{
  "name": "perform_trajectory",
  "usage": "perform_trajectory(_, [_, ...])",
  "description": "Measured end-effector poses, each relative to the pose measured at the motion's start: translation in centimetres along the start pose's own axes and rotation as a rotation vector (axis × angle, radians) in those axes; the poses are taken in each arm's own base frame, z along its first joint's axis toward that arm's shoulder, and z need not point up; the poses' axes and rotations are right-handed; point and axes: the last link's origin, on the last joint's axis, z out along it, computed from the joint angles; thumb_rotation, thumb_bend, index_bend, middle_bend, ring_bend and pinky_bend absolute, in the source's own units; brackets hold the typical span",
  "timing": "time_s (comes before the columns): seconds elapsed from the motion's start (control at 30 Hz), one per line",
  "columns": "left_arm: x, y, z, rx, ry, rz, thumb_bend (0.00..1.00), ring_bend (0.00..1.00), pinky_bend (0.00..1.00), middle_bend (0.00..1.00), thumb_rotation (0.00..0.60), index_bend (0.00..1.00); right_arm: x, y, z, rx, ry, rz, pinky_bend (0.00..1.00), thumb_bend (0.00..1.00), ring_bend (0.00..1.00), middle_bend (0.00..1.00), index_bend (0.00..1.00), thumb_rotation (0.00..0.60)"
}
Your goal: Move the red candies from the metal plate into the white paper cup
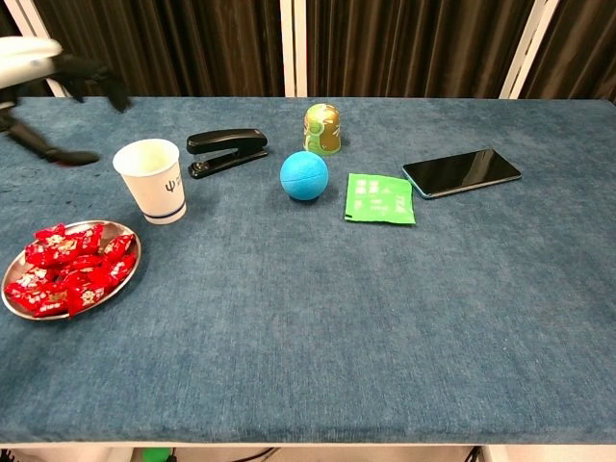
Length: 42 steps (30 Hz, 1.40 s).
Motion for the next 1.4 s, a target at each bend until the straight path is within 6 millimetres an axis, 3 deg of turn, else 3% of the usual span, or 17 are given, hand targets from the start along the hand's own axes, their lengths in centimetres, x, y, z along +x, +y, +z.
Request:
perform_trajectory(0.13, [-0.2,-1.5,-4.8,0.053,-0.045,-0.004,0.22,0.15,0.30,0.33,0.600,0.37,-0.3,-0.1,0.0,0.004,-0.010,0.006,0.00,0.34,0.00,0.00,0.00,0.600])
perform_trajectory(0.27, [-1.9,-2.3,-9.5,0.102,-0.105,-0.019,0.22,0.15,0.30,0.33,0.599,0.38,-0.7,-0.4,0.0,0.014,-0.018,0.015,0.00,0.34,0.00,0.00,0.00,0.600])
perform_trajectory(0.37, [-3.2,-2.2,-11.0,0.117,-0.123,-0.034,0.22,0.15,0.30,0.33,0.599,0.38,-0.9,-0.6,0.0,0.024,-0.021,0.016,0.00,0.34,0.00,0.00,0.00,0.600])
perform_trajectory(0.53, [-5.0,-1.3,-11.1,0.093,-0.118,-0.056,0.22,0.15,0.30,0.32,0.595,0.38,-0.6,-0.8,-0.2,0.031,-0.016,0.012,0.00,0.34,0.00,0.00,0.00,0.600])
perform_trajectory(0.7, [-6.5,0.1,-10.7,0.045,-0.119,-0.063,0.19,0.15,0.30,0.32,0.525,0.39,-0.3,-0.7,-0.5,0.029,-0.014,0.007,0.00,0.34,0.00,0.00,0.00,0.600])
perform_trajectory(0.87, [-7.7,0.9,-9.8,0.035,-0.128,-0.070,0.18,0.15,0.30,0.32,0.517,0.41,-0.6,-0.8,-0.6,0.026,-0.023,0.008,0.00,0.34,0.00,0.00,0.00,0.600])
perform_trajectory(1.4, [-9.1,1.8,-8.1,0.028,-0.139,-0.039,0.22,0.15,0.30,0.33,0.509,0.48,-0.8,-0.6,-0.5,0.020,-0.025,0.001,0.00,0.34,0.00,0.00,0.00,0.600])
